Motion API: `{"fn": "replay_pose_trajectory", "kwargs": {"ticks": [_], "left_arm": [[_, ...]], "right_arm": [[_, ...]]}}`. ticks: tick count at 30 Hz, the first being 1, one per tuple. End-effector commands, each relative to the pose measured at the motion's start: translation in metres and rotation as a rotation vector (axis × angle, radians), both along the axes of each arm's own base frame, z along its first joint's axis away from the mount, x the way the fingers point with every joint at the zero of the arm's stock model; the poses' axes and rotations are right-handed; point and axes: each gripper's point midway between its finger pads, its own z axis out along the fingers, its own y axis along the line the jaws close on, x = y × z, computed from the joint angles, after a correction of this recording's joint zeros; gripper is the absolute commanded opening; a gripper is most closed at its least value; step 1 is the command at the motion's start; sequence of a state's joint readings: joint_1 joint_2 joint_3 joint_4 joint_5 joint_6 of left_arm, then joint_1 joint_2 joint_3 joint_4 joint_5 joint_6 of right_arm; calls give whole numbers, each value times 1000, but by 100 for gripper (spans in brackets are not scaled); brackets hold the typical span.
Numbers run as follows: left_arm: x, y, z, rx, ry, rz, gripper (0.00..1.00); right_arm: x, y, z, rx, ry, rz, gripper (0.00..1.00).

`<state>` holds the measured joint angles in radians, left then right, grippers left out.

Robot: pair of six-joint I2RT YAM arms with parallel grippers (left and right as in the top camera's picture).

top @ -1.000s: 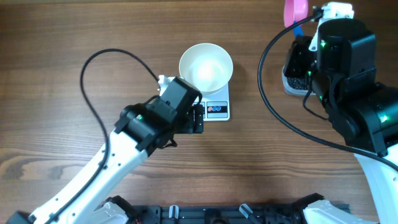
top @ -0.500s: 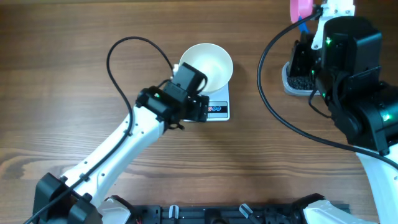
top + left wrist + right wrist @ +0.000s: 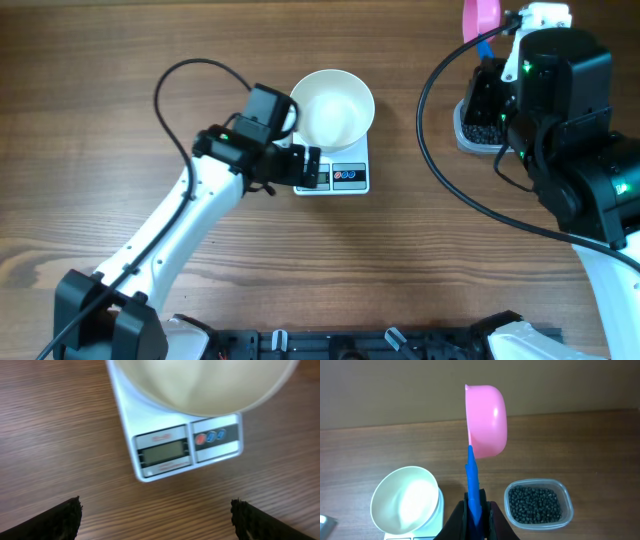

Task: Scoop item into bowl and weigh 150g on scale
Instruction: 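Lower the left gripper toward the front panel of the scale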

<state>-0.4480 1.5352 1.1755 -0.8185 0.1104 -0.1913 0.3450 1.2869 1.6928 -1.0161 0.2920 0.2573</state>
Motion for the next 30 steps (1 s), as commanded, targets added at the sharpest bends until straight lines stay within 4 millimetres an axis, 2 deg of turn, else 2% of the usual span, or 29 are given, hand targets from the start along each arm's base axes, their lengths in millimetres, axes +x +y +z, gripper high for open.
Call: {"fn": "replay_pose_trajectory", "kwargs": {"ticks": [1,5,10,14,18,22,30], "left_arm": [[-7,-13,-13,2,-1,-15,100],[-2,-14,-22,-10,-21,45,100],[7,-13,-15,-19,-70,95,100],[-4,-10,-9,-6,-57,100,100],[-18,-2,-13,96,-52,88,100],[-30,-15,-15,112,-46,38,100],[-23,-14,-25,140,-109,56,100]], "right_arm": [[1,0,2,20,-8,-7,4],[2,-1,4,19,-18,-12,4],[7,1,11,23,-53,-7,4],[8,1,13,25,-59,-7,4],[8,1,12,25,-59,-7,4],[8,1,12,25,-56,-7,4],[8,1,12,25,-59,-7,4]]}}
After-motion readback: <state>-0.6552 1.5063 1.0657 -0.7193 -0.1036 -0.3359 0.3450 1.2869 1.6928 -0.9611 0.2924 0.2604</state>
